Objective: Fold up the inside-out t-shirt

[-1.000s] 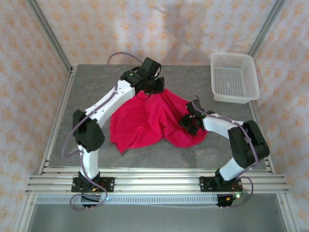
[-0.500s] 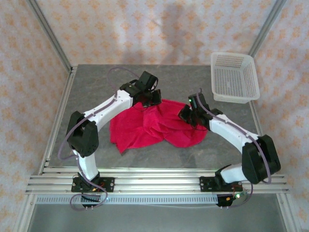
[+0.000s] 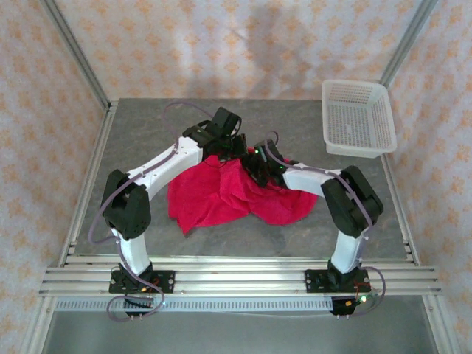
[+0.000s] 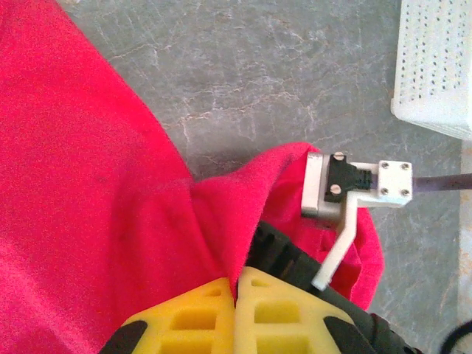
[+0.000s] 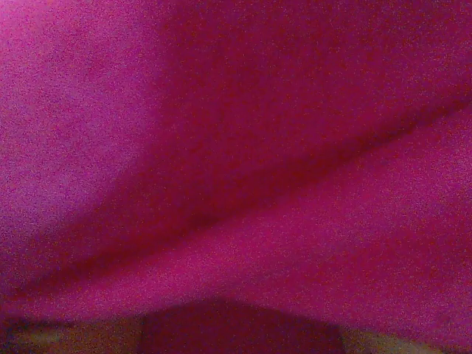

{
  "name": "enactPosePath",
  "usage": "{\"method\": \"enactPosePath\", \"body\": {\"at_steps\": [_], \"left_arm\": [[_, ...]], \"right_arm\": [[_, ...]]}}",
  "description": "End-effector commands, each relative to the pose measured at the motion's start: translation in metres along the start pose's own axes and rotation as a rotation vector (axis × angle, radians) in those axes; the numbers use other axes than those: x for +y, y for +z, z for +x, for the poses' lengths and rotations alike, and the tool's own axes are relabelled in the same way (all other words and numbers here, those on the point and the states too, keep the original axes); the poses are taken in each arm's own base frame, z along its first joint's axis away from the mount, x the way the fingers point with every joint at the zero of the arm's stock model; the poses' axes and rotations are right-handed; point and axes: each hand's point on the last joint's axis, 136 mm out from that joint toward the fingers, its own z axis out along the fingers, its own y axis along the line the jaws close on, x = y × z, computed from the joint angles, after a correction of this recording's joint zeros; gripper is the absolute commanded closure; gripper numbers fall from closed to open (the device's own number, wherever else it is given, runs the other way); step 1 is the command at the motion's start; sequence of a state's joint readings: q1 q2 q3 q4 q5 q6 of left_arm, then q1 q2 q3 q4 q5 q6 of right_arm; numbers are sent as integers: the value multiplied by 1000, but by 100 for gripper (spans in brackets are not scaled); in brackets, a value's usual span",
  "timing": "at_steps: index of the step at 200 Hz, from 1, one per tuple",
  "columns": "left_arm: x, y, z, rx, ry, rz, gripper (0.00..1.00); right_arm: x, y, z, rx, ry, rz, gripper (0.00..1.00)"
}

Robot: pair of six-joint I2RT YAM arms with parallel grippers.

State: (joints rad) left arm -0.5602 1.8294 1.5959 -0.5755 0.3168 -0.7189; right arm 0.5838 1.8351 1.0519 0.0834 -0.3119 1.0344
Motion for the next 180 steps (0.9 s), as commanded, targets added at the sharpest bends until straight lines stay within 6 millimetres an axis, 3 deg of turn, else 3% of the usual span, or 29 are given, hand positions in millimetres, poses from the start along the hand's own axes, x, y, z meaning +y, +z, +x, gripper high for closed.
{"method": "enactPosePath", "body": {"at_steps": [1,18,42,61,92,118,137,160,180], "left_arm": [[-33,-41,-23,-97,-3,105,100],[-36,-47,-24,-107,-3,116,100],[-28,-49,-26,-119,10,82,100],[-13,-43,-26,-107,7,39,100],[21,-29,-36,-112,-46,-8,100],[45,-14,-47,-101,-84,-46,100],[50,-1,-47,-78,-83,-62,100],[46,13,-40,-43,-92,-32,100],[41,19,-32,-24,-73,-24,100]], "right_arm": [[-14,21,-14,-108,146,40,31],[-29,29,-15,-124,170,83,37],[-19,17,-16,-120,110,74,82],[7,-15,-21,-108,-3,44,100],[44,-99,-26,-103,-190,-7,100],[56,-162,-25,-97,-265,-50,100],[67,-203,-27,-101,-252,-121,100],[83,-239,-34,-122,-224,-201,100],[89,-244,-40,-106,-192,-218,100]]}}
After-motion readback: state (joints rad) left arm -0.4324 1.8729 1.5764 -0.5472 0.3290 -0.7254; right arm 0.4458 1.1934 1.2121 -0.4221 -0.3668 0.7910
